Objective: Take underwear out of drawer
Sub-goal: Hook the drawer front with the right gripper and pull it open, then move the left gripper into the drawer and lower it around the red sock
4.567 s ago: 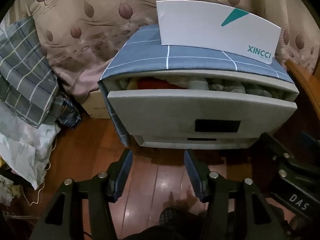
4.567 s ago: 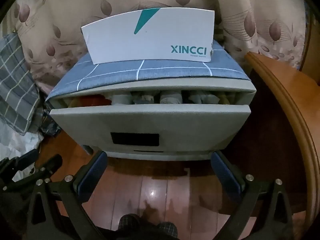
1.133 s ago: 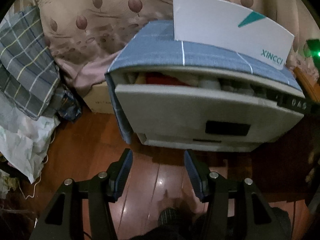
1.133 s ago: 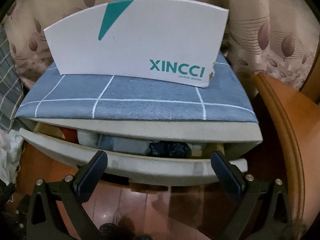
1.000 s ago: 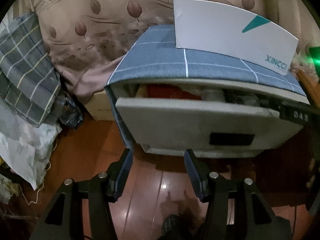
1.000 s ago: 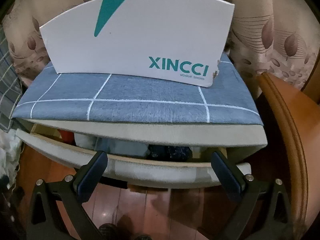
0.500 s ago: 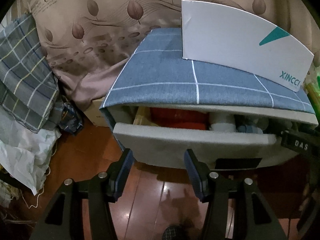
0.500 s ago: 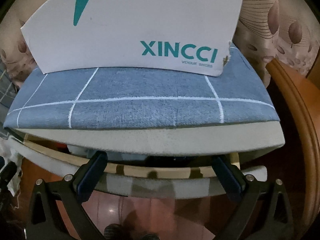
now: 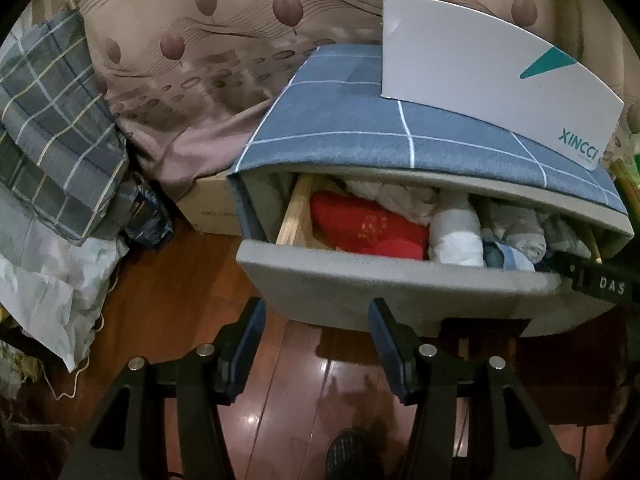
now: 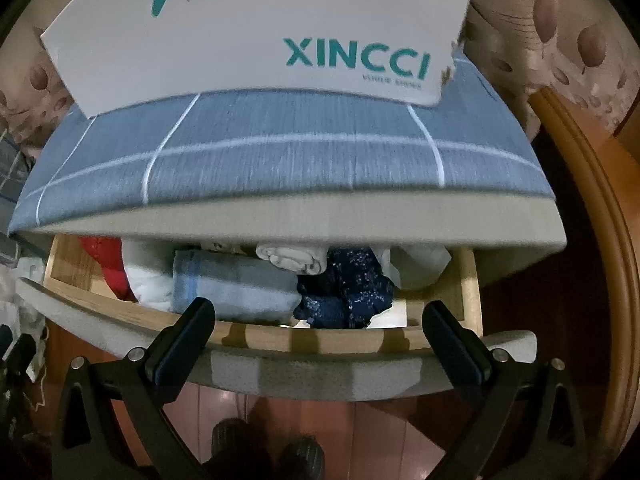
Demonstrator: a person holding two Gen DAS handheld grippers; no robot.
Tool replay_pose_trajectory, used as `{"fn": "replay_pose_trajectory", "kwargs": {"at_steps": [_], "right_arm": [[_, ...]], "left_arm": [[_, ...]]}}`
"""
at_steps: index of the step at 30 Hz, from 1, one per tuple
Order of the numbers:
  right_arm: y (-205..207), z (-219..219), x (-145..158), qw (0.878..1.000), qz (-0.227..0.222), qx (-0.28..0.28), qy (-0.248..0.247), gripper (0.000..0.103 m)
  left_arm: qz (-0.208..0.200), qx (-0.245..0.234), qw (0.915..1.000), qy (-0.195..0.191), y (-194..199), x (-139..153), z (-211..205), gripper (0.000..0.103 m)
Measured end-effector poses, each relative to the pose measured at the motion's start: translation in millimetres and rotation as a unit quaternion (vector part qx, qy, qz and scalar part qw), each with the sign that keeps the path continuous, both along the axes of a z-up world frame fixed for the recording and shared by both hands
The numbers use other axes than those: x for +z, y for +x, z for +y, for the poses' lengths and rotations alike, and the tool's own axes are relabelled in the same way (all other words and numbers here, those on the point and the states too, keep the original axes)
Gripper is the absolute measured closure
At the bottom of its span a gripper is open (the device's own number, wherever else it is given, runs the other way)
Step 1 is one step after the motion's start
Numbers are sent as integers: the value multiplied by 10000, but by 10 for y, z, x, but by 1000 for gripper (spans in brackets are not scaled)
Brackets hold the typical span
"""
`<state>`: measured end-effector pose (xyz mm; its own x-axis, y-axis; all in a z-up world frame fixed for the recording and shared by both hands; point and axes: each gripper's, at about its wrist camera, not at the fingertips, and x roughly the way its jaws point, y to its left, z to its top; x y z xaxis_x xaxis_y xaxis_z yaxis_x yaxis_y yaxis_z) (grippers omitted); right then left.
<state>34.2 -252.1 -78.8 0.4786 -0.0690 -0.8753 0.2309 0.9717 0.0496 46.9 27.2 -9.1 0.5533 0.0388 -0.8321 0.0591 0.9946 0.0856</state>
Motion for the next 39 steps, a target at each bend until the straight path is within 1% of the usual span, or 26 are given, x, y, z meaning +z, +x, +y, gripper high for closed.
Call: {"fn": "replay_pose_trajectory", "kwargs": {"at_steps": [7,14,20,22,23,25,29,32,35,36,39], "right_arm": [[-218,60,-41,9997,235,6,54,1],[-433,125,-77,9988,483,16,96,2],[-519,126,-168,9974,700,53,143,1],[-445,144,-206,9970,758,86,156,1],[-402,225,-143,9966,798,104,153,1],[-382,232,-164,9962,846,138,125,1],[-325,249,-151,9952,953,192,68,1],[-167,249,-152,9942,1043,236,84,1],[-122,213,-176,9930,1132,286,173,1],[-144,197,-225,9930,1129,293,196,1],[-31,172,-245,9934,1104,246,174,1]], "left_arm": [[36,99,9999,-77,-99,86,134,48],[98,62,9998,-149,-144,163,164,48],[366,-22,9991,-207,-109,152,120,48],[436,-66,9988,-224,-102,144,101,48],[483,-94,9985,-220,-94,141,90,48],[540,-137,9983,-186,-79,140,72,48],[783,-174,9965,-218,-22,112,73,48],[1010,-179,9943,-305,37,68,86,48],[1195,-170,9920,-374,90,22,103,48],[1234,-162,9914,-396,104,1,112,48],[1442,-132,9877,-585,137,-61,127,48]]}}
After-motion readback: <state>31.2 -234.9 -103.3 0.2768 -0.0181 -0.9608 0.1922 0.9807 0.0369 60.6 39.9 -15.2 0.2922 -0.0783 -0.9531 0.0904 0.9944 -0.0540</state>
